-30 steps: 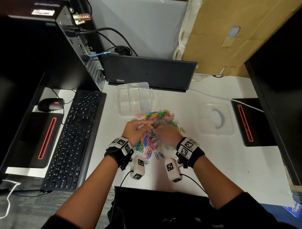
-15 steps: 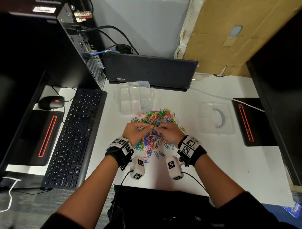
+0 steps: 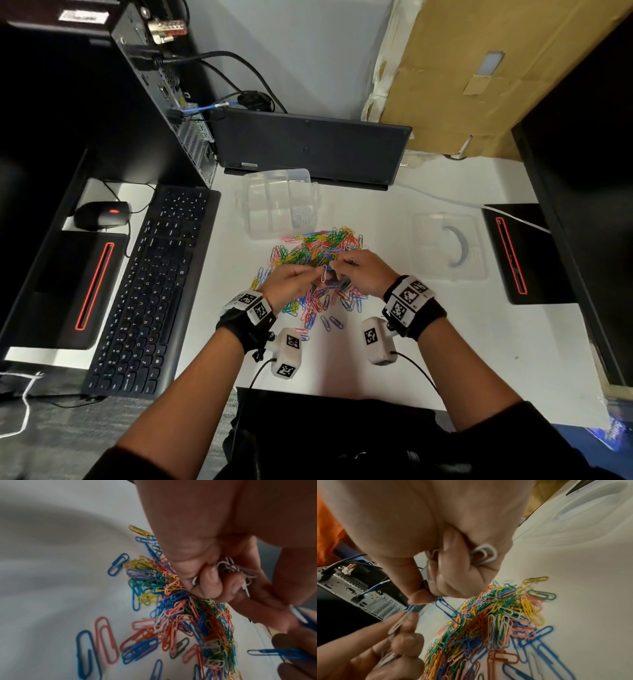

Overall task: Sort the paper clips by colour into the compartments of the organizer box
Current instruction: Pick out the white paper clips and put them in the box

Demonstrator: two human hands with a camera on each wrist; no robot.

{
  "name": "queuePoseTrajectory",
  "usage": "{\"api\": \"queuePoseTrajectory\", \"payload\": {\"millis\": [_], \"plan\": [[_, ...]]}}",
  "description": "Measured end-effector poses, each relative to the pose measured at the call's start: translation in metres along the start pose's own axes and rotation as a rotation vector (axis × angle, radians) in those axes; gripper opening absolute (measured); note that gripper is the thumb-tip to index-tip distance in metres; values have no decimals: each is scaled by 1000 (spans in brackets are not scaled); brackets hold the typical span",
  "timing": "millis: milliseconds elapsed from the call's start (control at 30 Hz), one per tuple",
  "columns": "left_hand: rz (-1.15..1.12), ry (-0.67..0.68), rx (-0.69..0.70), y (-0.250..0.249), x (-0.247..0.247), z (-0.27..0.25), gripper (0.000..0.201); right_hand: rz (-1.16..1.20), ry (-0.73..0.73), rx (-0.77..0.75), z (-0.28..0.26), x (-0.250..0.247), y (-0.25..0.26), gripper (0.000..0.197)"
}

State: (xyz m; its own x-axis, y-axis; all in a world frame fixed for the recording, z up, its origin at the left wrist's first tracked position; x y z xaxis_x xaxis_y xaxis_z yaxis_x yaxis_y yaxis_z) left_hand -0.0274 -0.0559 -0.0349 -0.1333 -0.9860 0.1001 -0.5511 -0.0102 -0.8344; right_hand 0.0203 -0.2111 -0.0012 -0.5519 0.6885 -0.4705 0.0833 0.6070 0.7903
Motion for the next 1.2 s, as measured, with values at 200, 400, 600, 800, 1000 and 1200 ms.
{"api": "queuePoseTrajectory", "payload": {"millis": [200, 400, 600, 800, 1000, 1200], "plan": [[177, -58, 120, -8, -10, -4, 16, 109, -5, 71, -2, -5, -9, 38], [240, -68, 233, -13, -13, -6, 16, 161, 2, 87, -4, -4, -8, 37], [209, -159, 287, -10, -13, -4, 16, 256, 11, 156, -6, 6, -12, 37], [228, -221, 300, -8, -15, -4, 15, 256, -25, 148, -9, -1, -9, 39], [197, -220, 279, -12, -12, -5, 15, 269, -17, 151, -11, 1, -8, 38], [175, -207, 281, -17, -6, -8, 18, 334, -60, 165, -11, -2, -10, 39]]}}
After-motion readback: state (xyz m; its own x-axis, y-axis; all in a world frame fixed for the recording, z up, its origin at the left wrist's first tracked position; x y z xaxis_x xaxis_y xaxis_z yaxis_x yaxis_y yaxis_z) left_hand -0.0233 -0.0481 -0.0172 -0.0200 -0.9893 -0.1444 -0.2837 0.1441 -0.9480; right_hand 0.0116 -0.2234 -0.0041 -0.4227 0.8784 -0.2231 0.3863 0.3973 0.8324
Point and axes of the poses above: each hand's wrist, its own z-axis towards the middle knuckle, its own x-axis out of the palm, y = z × x, the point moved 5 cm from there along z, towards the middle knuckle, and after that the axes turned 1 degree about -y, right-handed, at the moved point
